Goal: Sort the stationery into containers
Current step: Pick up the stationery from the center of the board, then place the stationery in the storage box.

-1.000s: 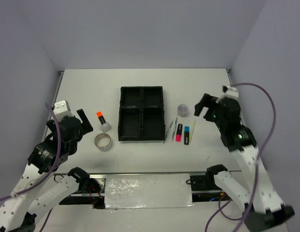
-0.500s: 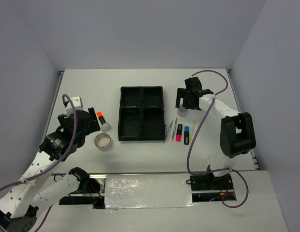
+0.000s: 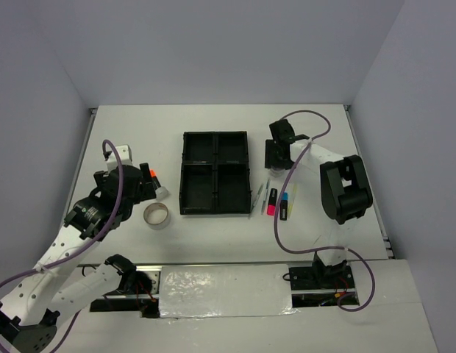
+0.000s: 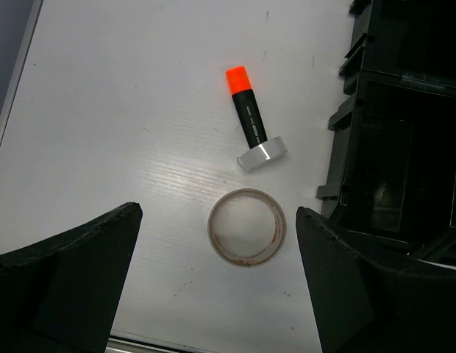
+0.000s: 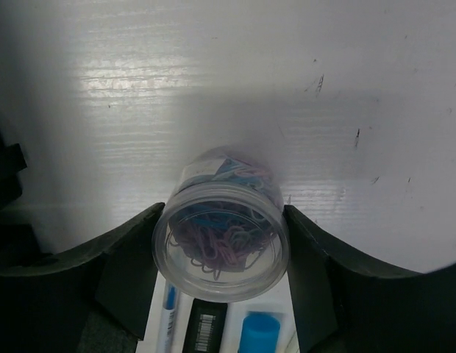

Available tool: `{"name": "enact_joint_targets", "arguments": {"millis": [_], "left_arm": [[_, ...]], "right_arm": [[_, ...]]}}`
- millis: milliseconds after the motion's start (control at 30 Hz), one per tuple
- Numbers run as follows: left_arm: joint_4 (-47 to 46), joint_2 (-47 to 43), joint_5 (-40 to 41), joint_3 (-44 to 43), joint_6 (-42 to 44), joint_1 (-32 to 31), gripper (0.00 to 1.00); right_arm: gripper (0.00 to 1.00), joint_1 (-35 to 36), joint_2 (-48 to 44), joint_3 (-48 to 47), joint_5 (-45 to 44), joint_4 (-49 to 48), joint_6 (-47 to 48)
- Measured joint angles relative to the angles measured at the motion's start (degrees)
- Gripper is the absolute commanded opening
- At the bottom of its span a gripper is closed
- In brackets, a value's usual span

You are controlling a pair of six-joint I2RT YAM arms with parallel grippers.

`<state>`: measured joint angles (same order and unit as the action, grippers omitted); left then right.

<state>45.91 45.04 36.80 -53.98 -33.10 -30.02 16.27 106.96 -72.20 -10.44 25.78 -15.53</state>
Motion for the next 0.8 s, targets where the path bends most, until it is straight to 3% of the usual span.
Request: {"name": "enact_joint_targets", "arguments": {"millis": [133,367,500,800], "left_arm": [[-0.3,0.0,-0.4,0.0,0.1,0.1,0.99],[-0.6,0.0,-1.1,0.0,0.2,0.2,0.99],[-0.6,0.0,-1.1,0.0,0.2,0.3,0.99],[-0.8,0.0,-1.1,0.0,0.2,0.6,0.99]], "right_arm": [[0.42,1.3,-0.3,-0.4,-2.0,0.3,0.0],[0.43,4.8,-7.6,-2.6,-3.6,1.6,0.5],[0.43,8.2,-8.7,-11.8,-2.1,2.1,1.2],[0.46,17.5,0.5,-30.9,-3.2,6.7,2.9]]}}
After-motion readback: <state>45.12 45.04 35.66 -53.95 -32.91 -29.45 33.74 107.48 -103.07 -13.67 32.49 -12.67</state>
